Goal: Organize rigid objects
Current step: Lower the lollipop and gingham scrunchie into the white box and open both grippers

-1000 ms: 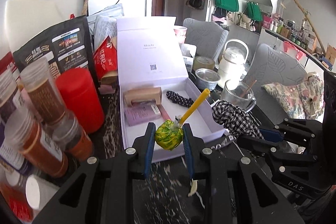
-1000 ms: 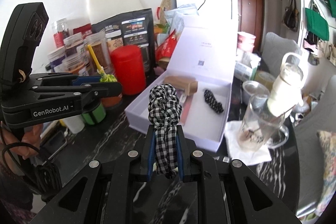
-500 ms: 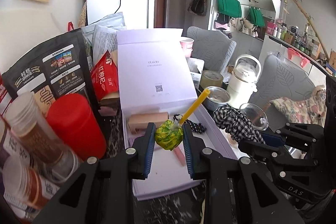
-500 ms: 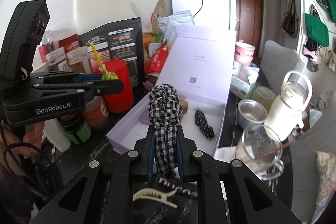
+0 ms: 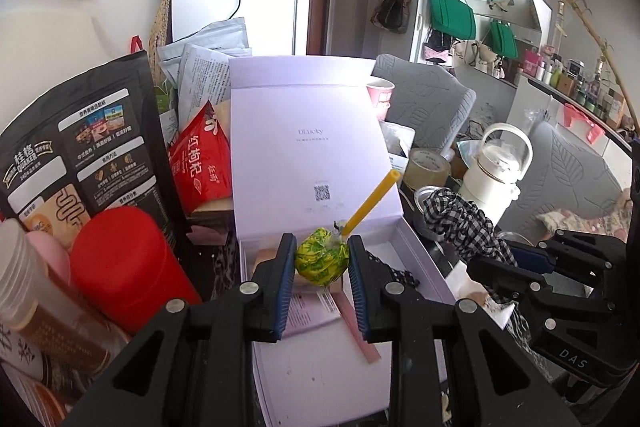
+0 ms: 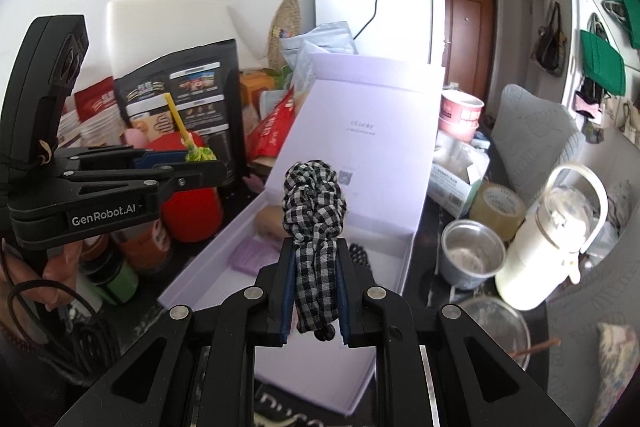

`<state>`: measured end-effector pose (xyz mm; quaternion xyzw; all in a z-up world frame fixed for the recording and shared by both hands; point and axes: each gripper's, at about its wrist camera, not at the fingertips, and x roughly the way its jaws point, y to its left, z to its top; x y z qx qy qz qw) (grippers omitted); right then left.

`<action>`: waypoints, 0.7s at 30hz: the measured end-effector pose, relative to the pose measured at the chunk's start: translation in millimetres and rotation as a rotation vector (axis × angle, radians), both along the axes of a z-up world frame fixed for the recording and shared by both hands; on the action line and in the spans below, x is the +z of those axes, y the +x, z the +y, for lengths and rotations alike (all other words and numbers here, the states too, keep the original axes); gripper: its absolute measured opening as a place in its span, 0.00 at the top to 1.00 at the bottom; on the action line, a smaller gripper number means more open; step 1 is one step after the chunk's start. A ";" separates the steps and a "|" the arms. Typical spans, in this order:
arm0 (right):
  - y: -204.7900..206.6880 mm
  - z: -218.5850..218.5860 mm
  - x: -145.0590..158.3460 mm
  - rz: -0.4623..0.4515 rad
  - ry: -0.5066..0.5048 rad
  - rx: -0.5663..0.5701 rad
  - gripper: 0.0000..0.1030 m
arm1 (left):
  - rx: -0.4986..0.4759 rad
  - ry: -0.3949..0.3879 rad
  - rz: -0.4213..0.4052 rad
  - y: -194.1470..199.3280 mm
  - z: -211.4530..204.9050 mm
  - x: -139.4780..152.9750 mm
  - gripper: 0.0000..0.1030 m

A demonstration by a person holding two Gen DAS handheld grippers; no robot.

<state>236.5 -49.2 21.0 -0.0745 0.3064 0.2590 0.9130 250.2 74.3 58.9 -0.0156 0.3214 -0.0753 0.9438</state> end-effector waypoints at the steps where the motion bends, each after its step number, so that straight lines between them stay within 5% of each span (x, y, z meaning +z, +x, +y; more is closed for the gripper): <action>1: 3.8 0.1 -0.2 0.000 -0.001 0.001 0.83 | 0.004 0.002 -0.002 3.8 0.1 0.5 0.75; 21: 63.8 8.2 -12.3 0.049 0.016 -0.023 0.83 | 0.035 0.056 0.045 69.9 2.1 -21.7 0.75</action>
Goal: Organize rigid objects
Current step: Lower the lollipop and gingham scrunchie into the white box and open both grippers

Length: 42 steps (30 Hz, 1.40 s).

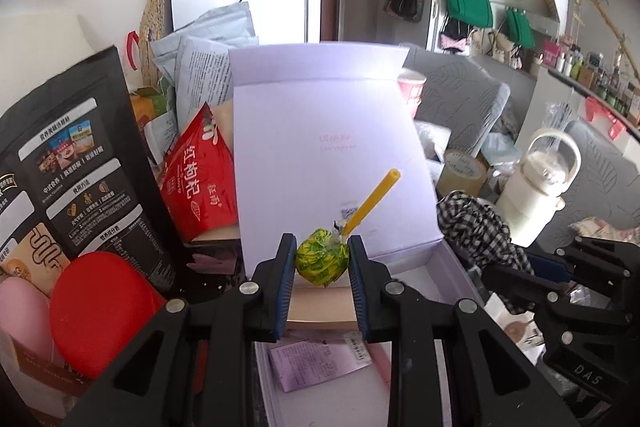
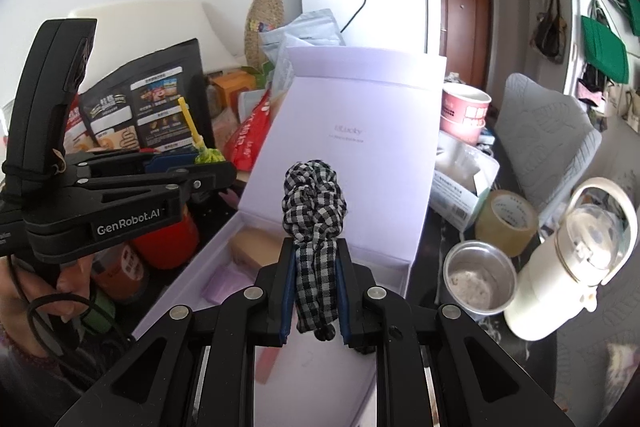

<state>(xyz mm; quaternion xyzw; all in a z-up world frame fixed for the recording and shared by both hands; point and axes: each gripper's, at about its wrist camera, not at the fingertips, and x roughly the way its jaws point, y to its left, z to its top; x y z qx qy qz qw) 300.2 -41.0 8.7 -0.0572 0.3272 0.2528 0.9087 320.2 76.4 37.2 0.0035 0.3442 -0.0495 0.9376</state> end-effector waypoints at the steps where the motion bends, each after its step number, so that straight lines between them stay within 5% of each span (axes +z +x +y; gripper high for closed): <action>1: 2.4 -1.6 -3.9 0.008 0.011 -0.005 0.83 | 0.006 0.002 0.009 2.7 0.9 -3.1 0.75; 13: 26.8 -2.5 -36.6 0.112 -0.047 -0.042 0.83 | -0.004 0.029 0.082 17.8 -4.6 -26.3 0.75; 42: 37.3 19.9 -76.0 0.191 -0.176 -0.063 0.82 | 0.013 0.015 0.235 54.0 -4.5 -78.7 0.75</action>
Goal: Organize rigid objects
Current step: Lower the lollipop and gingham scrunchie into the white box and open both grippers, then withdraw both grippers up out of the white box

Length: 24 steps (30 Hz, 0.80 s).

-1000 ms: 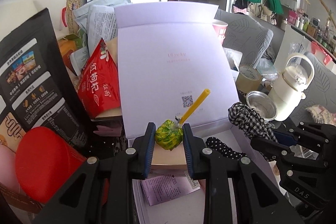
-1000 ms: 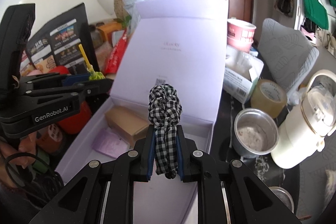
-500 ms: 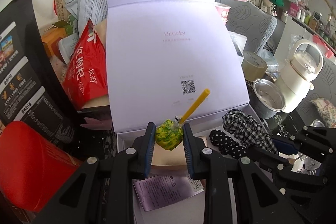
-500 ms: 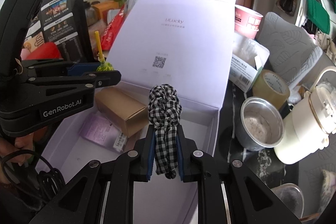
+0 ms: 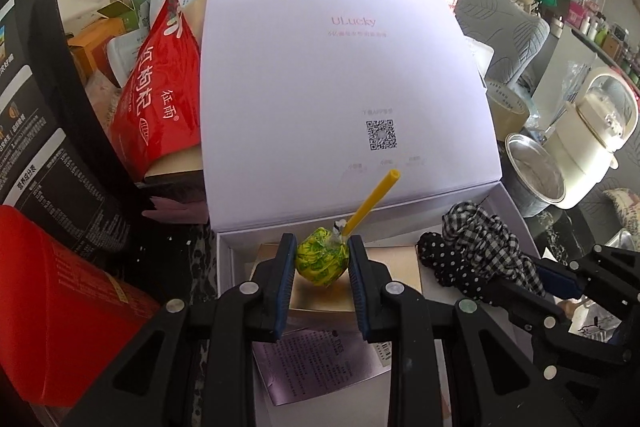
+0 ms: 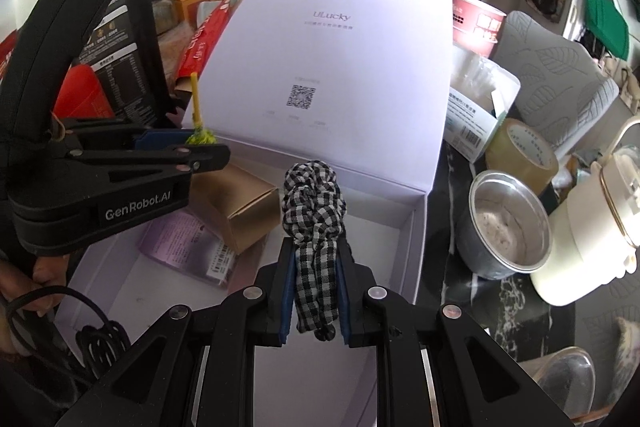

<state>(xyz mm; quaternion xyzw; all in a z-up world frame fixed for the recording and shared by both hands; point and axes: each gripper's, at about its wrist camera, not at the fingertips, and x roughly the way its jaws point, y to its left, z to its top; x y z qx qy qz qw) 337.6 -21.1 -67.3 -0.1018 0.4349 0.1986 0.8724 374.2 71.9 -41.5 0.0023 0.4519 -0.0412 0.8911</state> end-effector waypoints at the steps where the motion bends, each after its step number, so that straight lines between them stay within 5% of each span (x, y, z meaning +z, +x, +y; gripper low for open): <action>1: 0.1 -0.1 -0.2 0.002 0.000 -0.002 0.81 | 0.002 0.003 0.007 0.0 -0.4 -0.5 0.75; 7: 0.9 -1.1 0.0 0.005 -0.005 -0.018 0.80 | -0.014 -0.040 0.057 1.1 -4.7 -0.5 0.75; 11: 0.1 -1.7 2.3 0.000 -0.005 -0.018 0.77 | -0.006 0.027 0.033 -4.3 -12.3 5.1 0.75; 24: -4.7 -9.7 14.7 -0.025 0.023 -0.031 0.71 | 0.016 0.033 0.027 -13.4 -9.0 19.2 0.74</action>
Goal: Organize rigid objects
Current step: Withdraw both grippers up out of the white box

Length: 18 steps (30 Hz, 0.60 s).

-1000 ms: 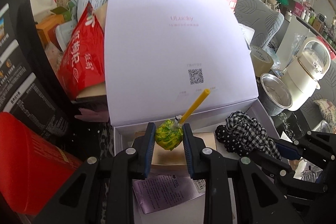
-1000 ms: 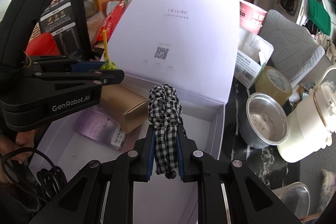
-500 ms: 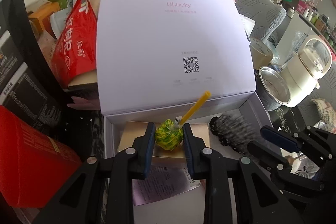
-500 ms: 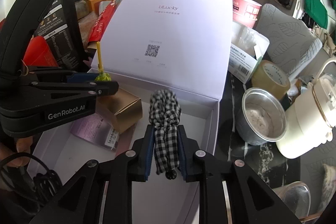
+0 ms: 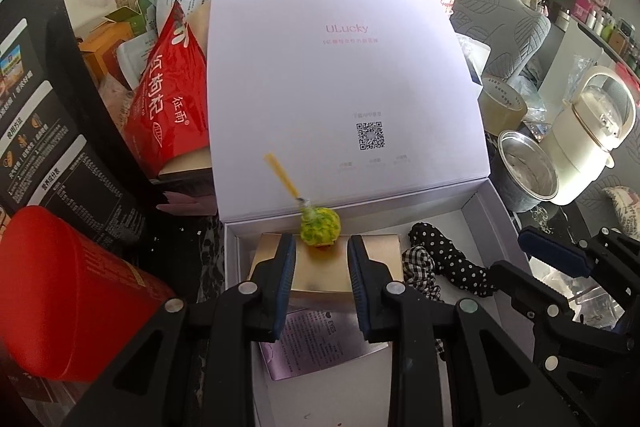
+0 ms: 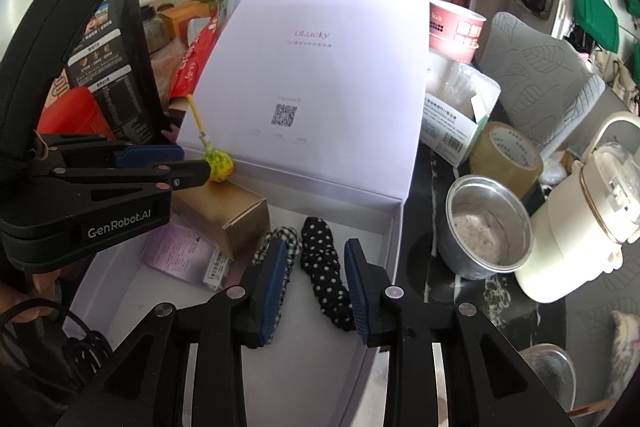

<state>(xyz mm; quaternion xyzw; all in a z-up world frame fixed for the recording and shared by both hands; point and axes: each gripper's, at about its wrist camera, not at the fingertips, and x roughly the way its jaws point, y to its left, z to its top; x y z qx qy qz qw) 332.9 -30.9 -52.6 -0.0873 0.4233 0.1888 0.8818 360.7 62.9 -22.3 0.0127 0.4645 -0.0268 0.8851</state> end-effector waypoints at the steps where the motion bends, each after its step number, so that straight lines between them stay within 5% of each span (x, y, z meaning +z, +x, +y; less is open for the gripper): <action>1: -0.6 -0.6 1.5 -0.004 0.003 0.000 0.71 | -0.001 0.000 -0.001 1.2 -1.6 0.8 0.74; 18: -31.1 -10.7 43.4 -0.066 0.057 -0.006 0.71 | 0.020 -0.028 -0.087 -38.2 -1.3 51.4 0.74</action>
